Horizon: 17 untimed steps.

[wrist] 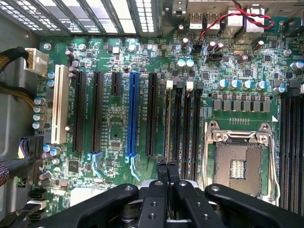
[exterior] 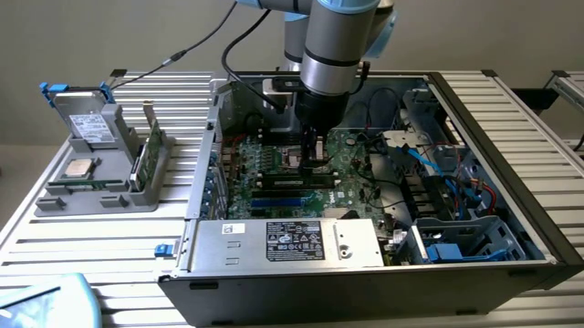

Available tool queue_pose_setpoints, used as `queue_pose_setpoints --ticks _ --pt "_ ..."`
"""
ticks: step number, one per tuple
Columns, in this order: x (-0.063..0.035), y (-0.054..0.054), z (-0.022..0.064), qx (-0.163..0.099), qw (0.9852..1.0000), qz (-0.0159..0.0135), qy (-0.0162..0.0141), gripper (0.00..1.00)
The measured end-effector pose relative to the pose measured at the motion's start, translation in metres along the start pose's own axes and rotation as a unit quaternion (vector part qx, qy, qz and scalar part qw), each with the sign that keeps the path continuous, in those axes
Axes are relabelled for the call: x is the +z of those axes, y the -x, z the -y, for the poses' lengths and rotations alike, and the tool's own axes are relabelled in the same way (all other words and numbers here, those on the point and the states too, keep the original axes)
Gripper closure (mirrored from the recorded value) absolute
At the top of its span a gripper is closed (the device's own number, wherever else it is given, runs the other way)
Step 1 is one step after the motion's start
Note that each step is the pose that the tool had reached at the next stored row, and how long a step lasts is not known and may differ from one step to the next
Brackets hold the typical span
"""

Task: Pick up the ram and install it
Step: 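Press down the ram until it locks into place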

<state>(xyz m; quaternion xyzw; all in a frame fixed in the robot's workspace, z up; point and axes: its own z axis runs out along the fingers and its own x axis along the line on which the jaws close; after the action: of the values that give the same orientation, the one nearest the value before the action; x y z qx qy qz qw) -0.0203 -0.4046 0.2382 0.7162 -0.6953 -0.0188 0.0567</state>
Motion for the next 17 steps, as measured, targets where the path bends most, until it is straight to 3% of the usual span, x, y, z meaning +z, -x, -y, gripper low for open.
queue_pose_setpoints --ticks 9,17 --pt "0.0 0.0 0.0 0.0 1.0 0.0 0.0 0.9" --pt "-0.0009 -0.0008 0.0085 0.0 1.0 0.0004 0.0 0.9"
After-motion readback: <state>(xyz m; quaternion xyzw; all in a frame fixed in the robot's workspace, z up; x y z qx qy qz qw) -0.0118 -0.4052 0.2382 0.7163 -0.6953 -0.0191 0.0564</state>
